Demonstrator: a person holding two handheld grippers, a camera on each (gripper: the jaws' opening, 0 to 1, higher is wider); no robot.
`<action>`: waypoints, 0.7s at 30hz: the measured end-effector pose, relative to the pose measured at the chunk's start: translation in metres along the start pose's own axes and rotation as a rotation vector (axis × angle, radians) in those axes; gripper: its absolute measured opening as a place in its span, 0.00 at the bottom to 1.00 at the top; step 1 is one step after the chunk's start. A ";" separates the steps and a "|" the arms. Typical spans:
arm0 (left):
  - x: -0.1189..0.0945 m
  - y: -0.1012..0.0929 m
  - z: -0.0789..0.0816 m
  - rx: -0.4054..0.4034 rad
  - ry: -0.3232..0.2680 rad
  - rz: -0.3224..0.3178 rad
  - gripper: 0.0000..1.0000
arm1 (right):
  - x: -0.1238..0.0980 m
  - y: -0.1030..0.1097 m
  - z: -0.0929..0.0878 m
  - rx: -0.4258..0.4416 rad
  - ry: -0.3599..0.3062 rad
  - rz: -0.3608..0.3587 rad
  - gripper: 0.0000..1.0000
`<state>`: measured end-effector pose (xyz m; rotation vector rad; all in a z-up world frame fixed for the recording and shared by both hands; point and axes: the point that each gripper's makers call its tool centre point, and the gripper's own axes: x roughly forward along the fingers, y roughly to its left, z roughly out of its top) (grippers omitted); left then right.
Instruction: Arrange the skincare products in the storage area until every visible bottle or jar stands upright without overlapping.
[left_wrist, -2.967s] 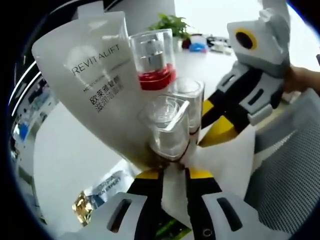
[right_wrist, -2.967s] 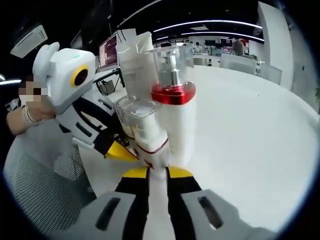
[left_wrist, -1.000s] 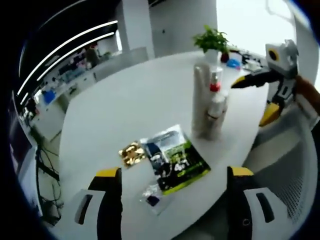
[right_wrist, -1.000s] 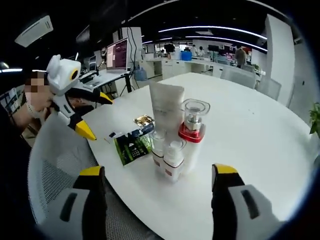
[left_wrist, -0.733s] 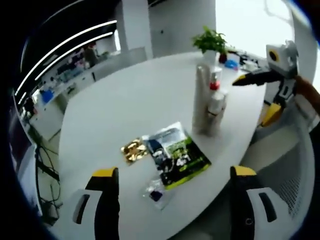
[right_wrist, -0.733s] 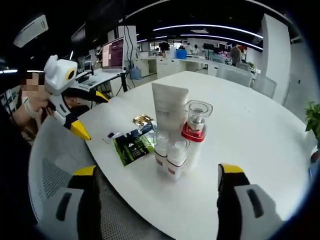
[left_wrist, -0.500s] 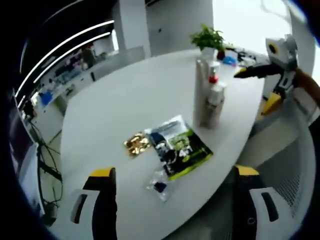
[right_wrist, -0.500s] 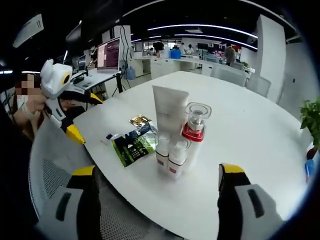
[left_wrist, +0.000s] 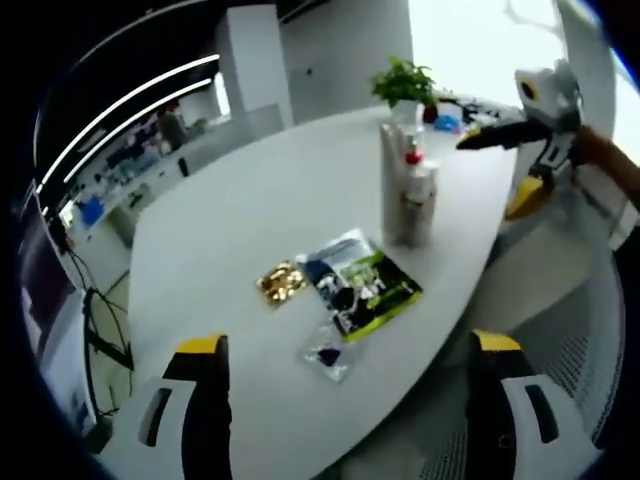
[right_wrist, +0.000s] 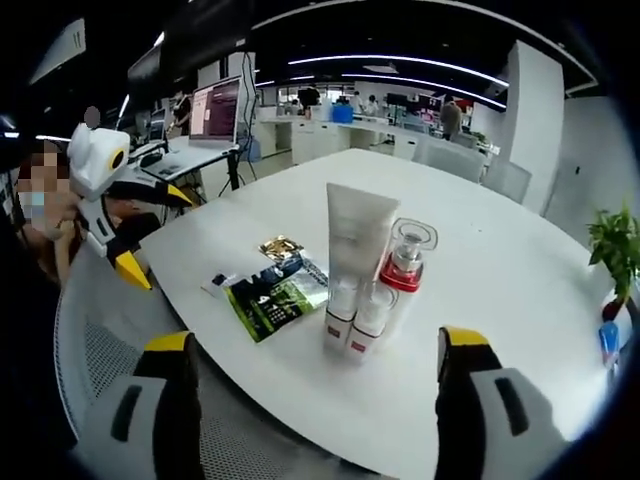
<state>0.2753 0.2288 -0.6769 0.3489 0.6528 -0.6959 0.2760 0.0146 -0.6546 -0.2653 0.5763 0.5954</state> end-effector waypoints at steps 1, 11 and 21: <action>-0.002 0.000 -0.002 0.011 -0.004 0.000 0.97 | 0.000 0.001 0.000 0.000 0.001 -0.002 1.00; -0.011 0.005 0.001 0.014 -0.041 0.007 0.97 | -0.011 0.006 0.008 -0.011 -0.019 -0.057 1.00; -0.008 0.009 0.007 0.043 -0.091 0.018 0.97 | -0.008 0.010 0.003 -0.020 -0.004 -0.058 1.00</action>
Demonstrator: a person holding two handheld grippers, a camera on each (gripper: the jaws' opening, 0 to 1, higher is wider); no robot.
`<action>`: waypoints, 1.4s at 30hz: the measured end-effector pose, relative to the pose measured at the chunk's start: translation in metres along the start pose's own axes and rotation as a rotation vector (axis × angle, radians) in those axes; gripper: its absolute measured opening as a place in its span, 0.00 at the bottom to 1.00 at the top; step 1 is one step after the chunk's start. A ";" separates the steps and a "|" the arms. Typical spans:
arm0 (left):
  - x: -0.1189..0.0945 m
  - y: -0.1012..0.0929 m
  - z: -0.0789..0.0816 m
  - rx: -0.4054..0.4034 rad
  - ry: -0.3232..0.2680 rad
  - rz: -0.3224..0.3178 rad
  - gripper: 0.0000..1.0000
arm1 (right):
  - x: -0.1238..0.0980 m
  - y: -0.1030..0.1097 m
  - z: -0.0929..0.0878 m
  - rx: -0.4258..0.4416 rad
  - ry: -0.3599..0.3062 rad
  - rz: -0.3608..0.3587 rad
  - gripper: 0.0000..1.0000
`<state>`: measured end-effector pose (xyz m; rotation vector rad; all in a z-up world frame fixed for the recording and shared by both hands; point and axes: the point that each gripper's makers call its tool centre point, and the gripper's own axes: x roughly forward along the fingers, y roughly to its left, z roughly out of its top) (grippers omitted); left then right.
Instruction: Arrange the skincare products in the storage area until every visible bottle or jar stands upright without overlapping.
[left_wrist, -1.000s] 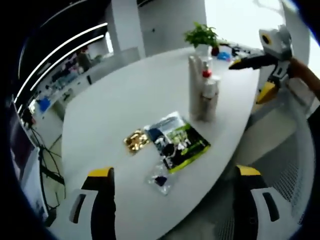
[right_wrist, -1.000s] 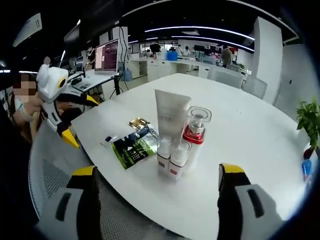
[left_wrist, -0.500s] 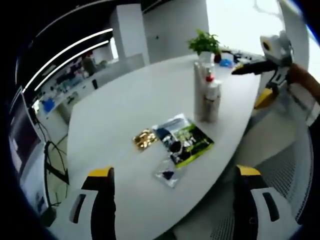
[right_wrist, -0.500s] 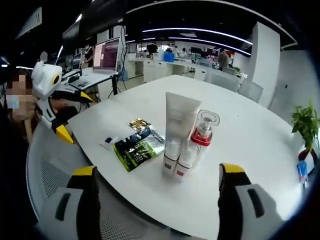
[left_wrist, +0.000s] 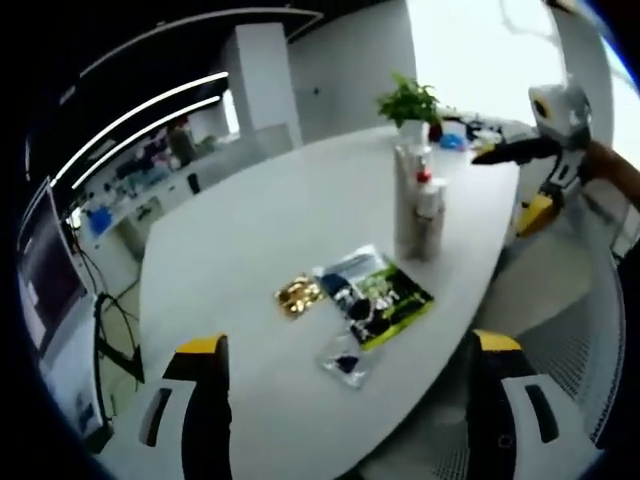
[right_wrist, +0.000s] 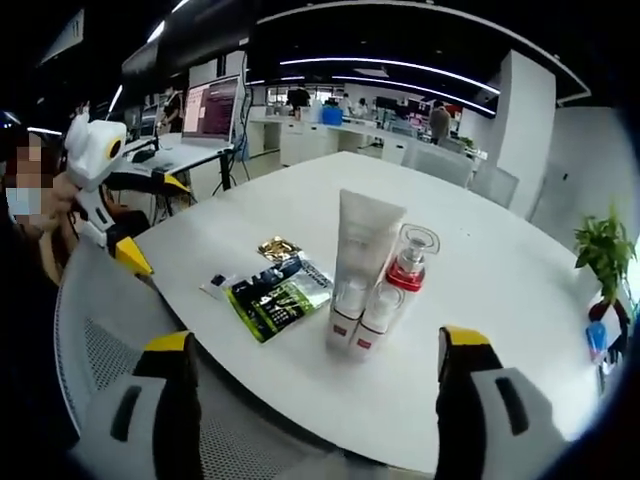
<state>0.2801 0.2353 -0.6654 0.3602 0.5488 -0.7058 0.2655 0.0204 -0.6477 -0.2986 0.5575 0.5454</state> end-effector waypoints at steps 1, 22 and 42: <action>0.001 0.000 -0.001 0.002 0.003 -0.001 0.97 | 0.000 0.000 0.000 -0.003 -0.002 -0.002 1.00; 0.027 0.002 0.009 -0.008 0.032 -0.020 0.97 | 0.010 0.005 0.006 -0.016 -0.026 0.075 0.94; 0.034 0.001 -0.013 -0.030 0.077 -0.072 0.97 | 0.052 0.052 0.001 -0.091 0.041 0.209 0.58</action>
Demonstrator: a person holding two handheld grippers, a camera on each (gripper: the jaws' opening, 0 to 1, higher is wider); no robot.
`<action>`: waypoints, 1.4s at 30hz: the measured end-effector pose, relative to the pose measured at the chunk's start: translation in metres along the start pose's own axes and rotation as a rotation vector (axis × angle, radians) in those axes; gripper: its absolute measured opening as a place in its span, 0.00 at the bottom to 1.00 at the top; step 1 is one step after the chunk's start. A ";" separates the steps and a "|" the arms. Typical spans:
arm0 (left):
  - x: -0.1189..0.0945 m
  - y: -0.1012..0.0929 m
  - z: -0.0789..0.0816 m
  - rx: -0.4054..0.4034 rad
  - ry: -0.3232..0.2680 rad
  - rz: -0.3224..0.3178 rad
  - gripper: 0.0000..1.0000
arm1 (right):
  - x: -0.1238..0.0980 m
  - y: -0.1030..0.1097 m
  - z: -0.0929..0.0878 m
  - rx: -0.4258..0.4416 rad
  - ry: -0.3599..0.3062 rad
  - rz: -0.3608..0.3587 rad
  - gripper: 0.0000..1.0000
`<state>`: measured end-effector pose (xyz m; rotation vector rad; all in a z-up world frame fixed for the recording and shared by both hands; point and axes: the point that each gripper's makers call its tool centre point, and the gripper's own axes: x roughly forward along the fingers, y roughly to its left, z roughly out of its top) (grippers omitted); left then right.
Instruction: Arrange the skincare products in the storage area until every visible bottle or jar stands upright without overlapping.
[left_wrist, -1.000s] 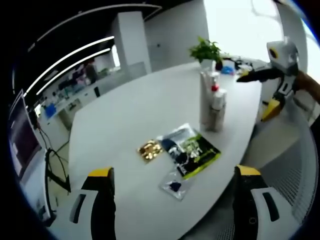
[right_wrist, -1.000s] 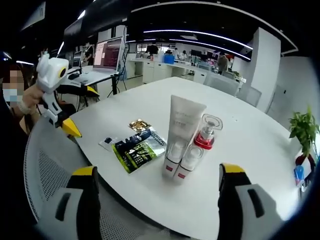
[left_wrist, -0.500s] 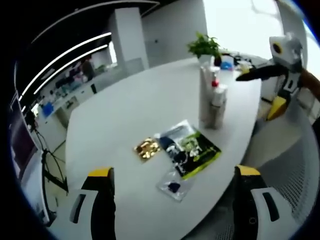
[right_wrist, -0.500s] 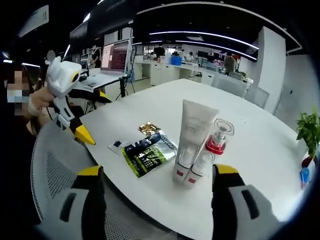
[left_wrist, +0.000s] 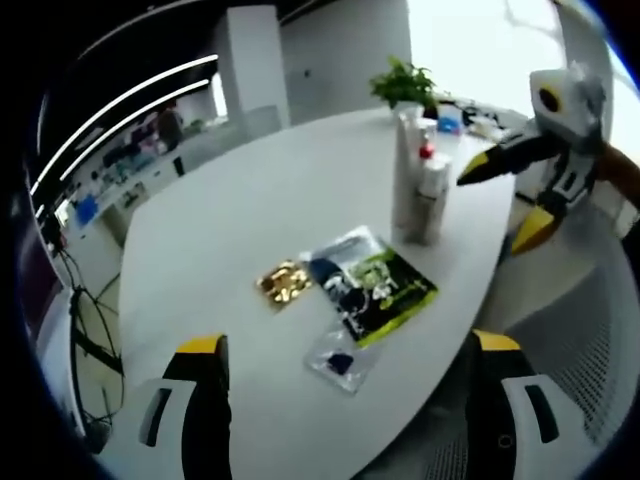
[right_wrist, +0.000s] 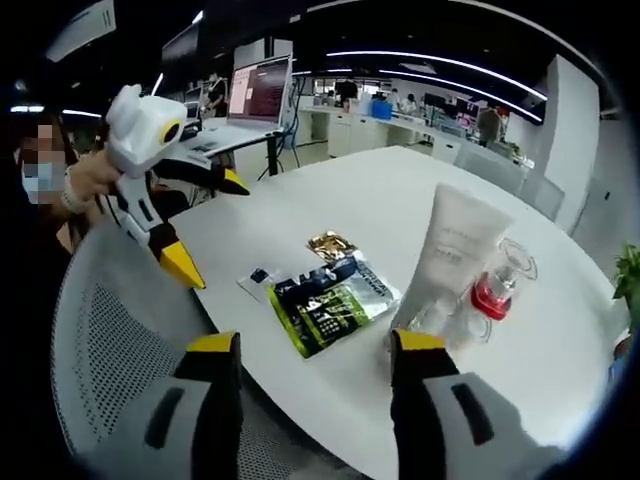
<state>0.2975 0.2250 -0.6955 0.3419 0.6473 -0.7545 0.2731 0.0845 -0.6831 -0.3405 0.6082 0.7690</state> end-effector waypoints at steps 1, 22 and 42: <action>0.000 0.000 -0.001 -0.001 0.000 -0.002 0.97 | 0.004 0.001 0.000 0.001 0.003 0.008 0.56; 0.003 0.000 -0.014 -0.035 0.010 -0.029 0.97 | 0.064 0.017 -0.003 -0.085 0.105 0.082 0.39; 0.003 0.002 -0.027 -0.079 0.025 -0.032 0.97 | 0.127 0.018 -0.011 -0.168 0.199 0.120 0.31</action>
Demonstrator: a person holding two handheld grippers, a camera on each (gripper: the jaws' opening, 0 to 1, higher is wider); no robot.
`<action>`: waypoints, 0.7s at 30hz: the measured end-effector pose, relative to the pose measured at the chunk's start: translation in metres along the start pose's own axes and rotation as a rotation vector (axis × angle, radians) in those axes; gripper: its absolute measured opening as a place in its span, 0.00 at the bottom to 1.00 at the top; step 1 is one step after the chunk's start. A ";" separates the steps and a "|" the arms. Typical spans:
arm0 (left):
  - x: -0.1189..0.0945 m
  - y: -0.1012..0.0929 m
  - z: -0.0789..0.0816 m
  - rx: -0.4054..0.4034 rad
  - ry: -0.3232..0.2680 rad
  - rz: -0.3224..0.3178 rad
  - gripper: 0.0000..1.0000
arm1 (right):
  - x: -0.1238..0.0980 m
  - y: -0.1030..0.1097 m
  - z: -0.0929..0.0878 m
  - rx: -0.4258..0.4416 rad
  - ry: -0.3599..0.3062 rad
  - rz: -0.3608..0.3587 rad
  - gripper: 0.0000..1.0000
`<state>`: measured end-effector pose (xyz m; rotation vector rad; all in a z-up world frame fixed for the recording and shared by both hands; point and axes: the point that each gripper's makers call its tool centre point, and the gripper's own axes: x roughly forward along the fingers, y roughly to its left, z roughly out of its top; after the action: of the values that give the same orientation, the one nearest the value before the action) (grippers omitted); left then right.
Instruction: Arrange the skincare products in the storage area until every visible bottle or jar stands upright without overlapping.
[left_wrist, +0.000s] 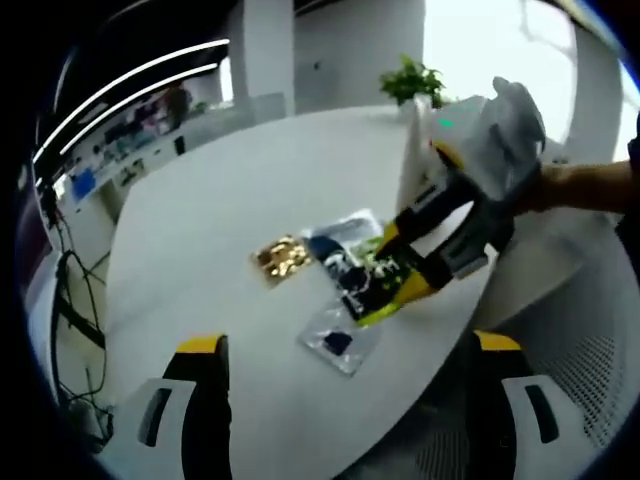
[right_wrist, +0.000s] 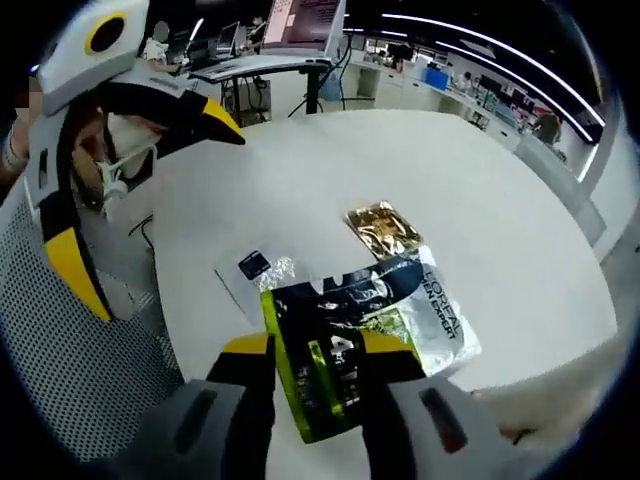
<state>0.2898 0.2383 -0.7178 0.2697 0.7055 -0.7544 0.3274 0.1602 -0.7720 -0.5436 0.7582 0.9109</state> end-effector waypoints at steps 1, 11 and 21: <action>0.000 0.000 -0.001 -0.002 0.003 -0.001 0.97 | 0.000 0.000 0.000 -0.002 0.002 0.000 0.30; 0.003 -0.002 -0.003 -0.004 0.015 -0.016 0.97 | 0.010 -0.003 -0.004 -0.039 0.027 0.019 0.26; 0.008 -0.007 -0.002 0.013 0.033 -0.038 0.97 | 0.010 -0.002 -0.008 -0.021 0.020 0.050 0.26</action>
<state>0.2883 0.2297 -0.7245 0.2821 0.7391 -0.7922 0.3302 0.1584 -0.7843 -0.5553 0.7837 0.9623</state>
